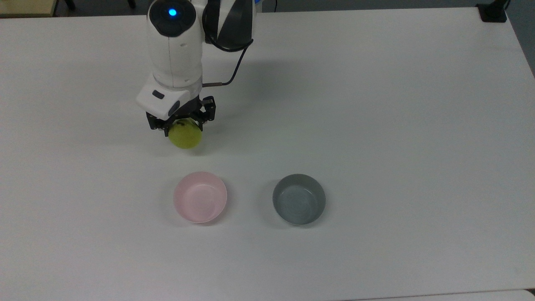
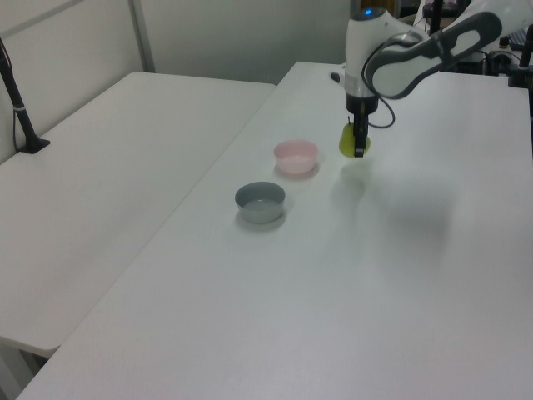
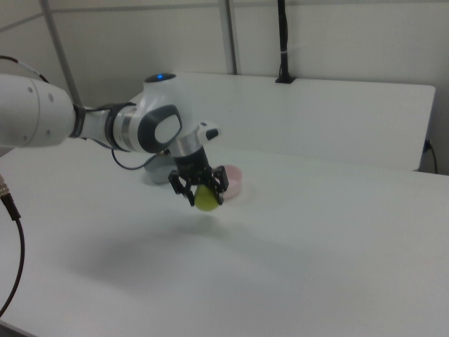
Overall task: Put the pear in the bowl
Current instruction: 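Lift the pear and carry it over the pink bowl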
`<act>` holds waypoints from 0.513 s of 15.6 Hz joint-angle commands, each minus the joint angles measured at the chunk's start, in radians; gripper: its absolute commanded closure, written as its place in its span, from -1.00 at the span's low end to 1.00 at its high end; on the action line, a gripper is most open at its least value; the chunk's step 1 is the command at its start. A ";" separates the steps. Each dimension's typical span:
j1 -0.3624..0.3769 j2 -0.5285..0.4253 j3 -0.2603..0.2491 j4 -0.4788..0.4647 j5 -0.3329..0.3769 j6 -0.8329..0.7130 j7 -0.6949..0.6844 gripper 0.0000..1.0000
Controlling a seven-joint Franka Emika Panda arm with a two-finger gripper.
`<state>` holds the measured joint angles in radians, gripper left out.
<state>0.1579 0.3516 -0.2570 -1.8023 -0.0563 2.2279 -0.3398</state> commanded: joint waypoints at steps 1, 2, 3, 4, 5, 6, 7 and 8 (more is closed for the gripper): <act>0.012 -0.059 -0.030 0.090 0.087 -0.095 -0.010 0.60; 0.012 -0.056 -0.030 0.110 0.114 -0.093 -0.005 0.60; 0.012 -0.049 -0.030 0.139 0.136 -0.093 -0.004 0.60; 0.011 -0.037 -0.030 0.165 0.147 -0.091 -0.004 0.60; 0.012 -0.017 -0.030 0.191 0.150 -0.091 -0.001 0.60; 0.012 0.004 -0.028 0.223 0.151 -0.091 0.001 0.60; 0.012 0.030 -0.028 0.254 0.157 -0.090 0.017 0.60; 0.017 0.056 -0.028 0.279 0.161 -0.086 0.050 0.60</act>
<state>0.1600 0.3173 -0.2738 -1.6343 0.0769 2.1667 -0.3369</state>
